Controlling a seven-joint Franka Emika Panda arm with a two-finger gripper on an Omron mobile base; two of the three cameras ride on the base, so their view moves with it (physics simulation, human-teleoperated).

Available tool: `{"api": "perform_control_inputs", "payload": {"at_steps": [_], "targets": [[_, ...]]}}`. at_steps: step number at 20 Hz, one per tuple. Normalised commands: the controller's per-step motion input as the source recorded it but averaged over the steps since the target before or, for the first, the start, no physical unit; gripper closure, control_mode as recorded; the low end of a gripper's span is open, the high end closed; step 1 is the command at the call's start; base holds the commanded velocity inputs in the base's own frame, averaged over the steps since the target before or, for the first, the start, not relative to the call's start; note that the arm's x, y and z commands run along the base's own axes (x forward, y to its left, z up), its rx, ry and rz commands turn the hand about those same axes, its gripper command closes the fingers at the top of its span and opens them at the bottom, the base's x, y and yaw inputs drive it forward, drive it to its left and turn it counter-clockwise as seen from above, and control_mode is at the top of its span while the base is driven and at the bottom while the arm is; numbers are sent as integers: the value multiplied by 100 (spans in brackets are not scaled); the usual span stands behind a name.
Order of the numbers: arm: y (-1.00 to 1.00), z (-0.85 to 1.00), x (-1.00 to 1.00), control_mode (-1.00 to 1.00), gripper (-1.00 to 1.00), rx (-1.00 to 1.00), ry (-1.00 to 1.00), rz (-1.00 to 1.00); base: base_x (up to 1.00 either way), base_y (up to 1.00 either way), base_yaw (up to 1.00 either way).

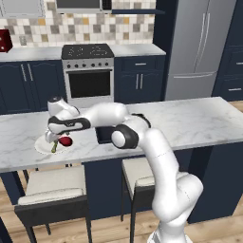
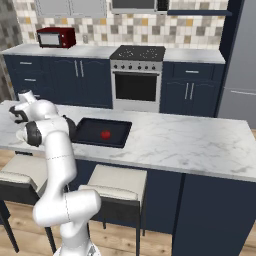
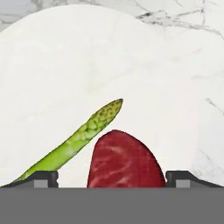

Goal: Create a steak meal by picking up the steak and asparagus from the tray and placing them on the plate. Leave the tomato on the tray.

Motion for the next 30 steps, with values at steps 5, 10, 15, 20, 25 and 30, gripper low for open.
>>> {"api": "perform_control_inputs", "payload": {"at_steps": [5, 10, 15, 20, 25, 30], "targets": [[-22, 22, -71, -100, -100, 0, -6, 0, 0, 0, 0], [-74, 12, -59, -100, -100, 2, -5, -1, 0, 0, 0], [-99, 46, -31, -100, -100, 15, -11, -4, 0, 0, 0], [-85, 72, -63, -100, -100, 18, -21, 0, 0, 0, 0], [-71, 83, -90, -100, -100, 17, -31, 0, 0, 0, 0], [-62, 94, -78, -100, -100, 15, -25, 0, 0, 0, 0]]}}
